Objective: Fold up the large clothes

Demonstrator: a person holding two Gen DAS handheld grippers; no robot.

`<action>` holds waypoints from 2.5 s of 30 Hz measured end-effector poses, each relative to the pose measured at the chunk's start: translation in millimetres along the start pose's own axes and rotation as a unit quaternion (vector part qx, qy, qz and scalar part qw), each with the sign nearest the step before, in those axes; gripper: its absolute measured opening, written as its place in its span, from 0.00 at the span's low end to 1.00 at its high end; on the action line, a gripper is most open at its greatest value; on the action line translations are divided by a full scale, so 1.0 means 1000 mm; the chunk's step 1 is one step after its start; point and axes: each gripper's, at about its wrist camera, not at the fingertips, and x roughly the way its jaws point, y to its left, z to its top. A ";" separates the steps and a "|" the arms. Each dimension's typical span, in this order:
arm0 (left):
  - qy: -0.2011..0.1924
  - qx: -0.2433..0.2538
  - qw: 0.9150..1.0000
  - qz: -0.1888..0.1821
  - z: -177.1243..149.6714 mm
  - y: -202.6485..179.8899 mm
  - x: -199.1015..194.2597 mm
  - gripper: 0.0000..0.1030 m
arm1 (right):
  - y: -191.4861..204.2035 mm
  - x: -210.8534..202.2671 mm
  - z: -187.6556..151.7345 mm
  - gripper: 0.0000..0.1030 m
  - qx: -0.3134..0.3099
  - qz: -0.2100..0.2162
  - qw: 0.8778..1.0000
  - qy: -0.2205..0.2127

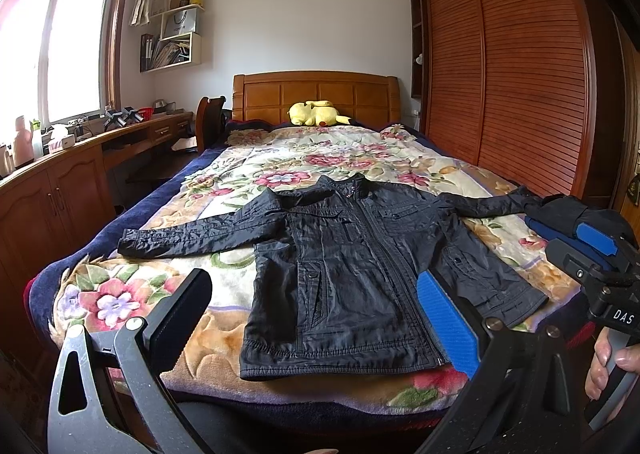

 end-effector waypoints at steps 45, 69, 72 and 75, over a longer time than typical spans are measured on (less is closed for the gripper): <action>0.071 -0.034 0.996 0.033 -0.042 0.081 0.073 1.00 | 0.018 0.096 -0.009 1.00 -0.019 0.056 0.996 0.059; 0.148 -0.089 0.982 0.074 -0.044 0.223 0.194 1.00 | 0.056 0.252 0.002 1.00 -0.070 0.137 0.983 0.097; 0.154 -0.093 0.981 0.071 -0.038 0.244 0.209 1.00 | 0.059 0.272 -0.010 1.00 -0.069 0.158 0.976 0.134; 0.160 -0.088 0.980 0.082 -0.031 0.263 0.225 1.00 | 0.052 0.280 -0.014 1.00 -0.054 0.169 0.971 0.158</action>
